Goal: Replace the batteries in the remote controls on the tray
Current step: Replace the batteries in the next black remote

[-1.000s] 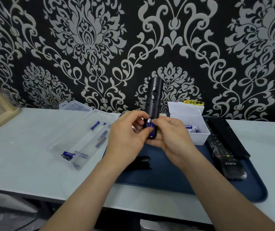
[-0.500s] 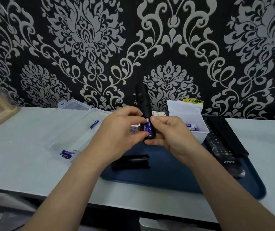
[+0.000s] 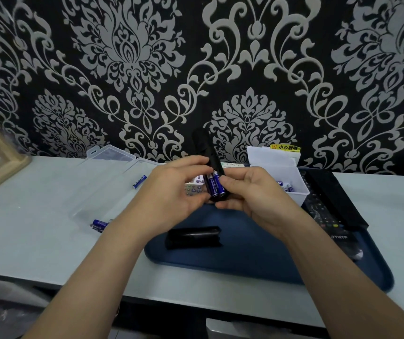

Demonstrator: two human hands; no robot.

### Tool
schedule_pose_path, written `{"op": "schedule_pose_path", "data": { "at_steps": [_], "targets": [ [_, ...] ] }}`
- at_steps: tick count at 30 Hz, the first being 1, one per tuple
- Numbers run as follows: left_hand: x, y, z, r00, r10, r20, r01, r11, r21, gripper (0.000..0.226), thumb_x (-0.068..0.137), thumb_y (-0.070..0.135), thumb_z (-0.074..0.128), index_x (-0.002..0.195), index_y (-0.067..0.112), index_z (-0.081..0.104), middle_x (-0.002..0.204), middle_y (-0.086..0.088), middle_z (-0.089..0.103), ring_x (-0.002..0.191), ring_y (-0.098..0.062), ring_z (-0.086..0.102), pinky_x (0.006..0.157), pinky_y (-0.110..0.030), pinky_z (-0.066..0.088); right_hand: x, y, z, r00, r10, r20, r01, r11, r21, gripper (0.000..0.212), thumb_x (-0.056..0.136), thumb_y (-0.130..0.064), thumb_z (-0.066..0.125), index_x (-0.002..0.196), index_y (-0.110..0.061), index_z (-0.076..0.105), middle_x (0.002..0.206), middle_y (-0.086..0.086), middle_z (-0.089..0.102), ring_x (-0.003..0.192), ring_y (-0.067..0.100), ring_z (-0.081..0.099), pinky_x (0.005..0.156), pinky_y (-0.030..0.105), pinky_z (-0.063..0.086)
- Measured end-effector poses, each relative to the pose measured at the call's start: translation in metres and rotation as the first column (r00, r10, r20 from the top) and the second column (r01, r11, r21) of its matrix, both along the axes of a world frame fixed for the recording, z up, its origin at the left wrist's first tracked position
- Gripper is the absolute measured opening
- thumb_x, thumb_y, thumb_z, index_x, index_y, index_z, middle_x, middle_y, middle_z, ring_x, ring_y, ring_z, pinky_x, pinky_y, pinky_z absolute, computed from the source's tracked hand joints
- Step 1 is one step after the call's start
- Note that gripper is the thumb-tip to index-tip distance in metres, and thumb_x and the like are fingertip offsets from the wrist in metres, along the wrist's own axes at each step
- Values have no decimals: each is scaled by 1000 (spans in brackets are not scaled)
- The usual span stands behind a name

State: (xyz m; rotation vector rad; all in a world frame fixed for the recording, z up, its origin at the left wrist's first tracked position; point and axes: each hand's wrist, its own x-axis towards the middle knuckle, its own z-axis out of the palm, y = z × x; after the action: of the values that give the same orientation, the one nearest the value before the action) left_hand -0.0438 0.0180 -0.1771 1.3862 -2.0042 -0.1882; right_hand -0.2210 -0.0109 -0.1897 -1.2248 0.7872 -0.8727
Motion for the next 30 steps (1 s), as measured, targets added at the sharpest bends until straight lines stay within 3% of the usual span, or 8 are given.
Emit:
{"op": "schedule_pose_path", "data": {
  "at_steps": [6, 10, 16, 21, 23, 26, 30],
  "targets": [
    [-1, 1, -2, 999, 4, 39, -2, 999, -43, 46, 71, 12, 81, 115, 18, 71, 129, 5, 61, 115, -3, 56, 102, -12, 36, -1, 0, -2, 1000, 3, -23, -4, 999, -46, 22, 101, -5, 47, 108, -6, 67, 87, 6, 74, 75, 12, 72, 64, 20, 56],
    [-2, 1, -2, 1000, 4, 26, -3, 999, -38, 44, 71, 12, 81, 114, 19, 71, 129, 5, 61, 115, -2, 56, 102, -10, 36, -2, 1, -2, 1000, 6, -30, -8, 998, -62, 22, 101, -4, 47, 111, -6, 66, 87, 5, 74, 75, 11, 72, 64, 19, 56],
    [-1, 3, 0, 1000, 2, 26, -2, 1000, -24, 43, 70, 19, 82, 112, 21, 72, 129, 6, 62, 116, -1, 56, 102, -16, 39, -2, 1, -3, 999, 9, -42, -12, 998, -68, 23, 101, -4, 47, 116, -3, 65, 93, 9, 73, 77, 11, 71, 65, 20, 57],
    [-4, 3, 0, 990, 26, 136, -20, 999, -45, 47, 69, 22, 83, 115, 17, 71, 128, 0, 63, 116, -11, 60, 101, -24, 44, -2, 1, -5, 997, 20, -75, -26, 996, -81, 23, 101, -3, 46, 110, -9, 67, 95, 9, 74, 81, 12, 71, 68, 22, 58],
    [-7, 4, 1, 983, 40, 178, -28, 997, -70, 45, 69, 25, 82, 111, 16, 72, 124, -3, 66, 110, -17, 65, 95, -33, 51, -1, 2, -5, 995, 20, -94, -28, 996, -81, 23, 101, -3, 46, 107, -11, 67, 94, 9, 74, 81, 12, 71, 68, 23, 59],
    [-14, 5, 2, 962, 48, 270, -8, 989, -147, 39, 67, 39, 62, 96, 15, 73, 107, -2, 72, 88, -22, 71, 69, -41, 59, 0, 2, -7, 995, 7, -95, -15, 997, -77, 24, 101, -1, 46, 103, -12, 67, 91, 7, 73, 76, 9, 71, 67, 22, 59],
    [-16, 3, -3, 961, 65, 268, -23, 987, -158, 41, 64, 38, 58, 95, 16, 74, 114, -7, 70, 93, -23, 72, 69, -42, 60, 0, 1, -8, 996, -11, -88, 4, 996, -85, 26, 101, 0, 45, 104, -13, 67, 91, 8, 74, 78, 9, 71, 70, 24, 60]
  ]
}}
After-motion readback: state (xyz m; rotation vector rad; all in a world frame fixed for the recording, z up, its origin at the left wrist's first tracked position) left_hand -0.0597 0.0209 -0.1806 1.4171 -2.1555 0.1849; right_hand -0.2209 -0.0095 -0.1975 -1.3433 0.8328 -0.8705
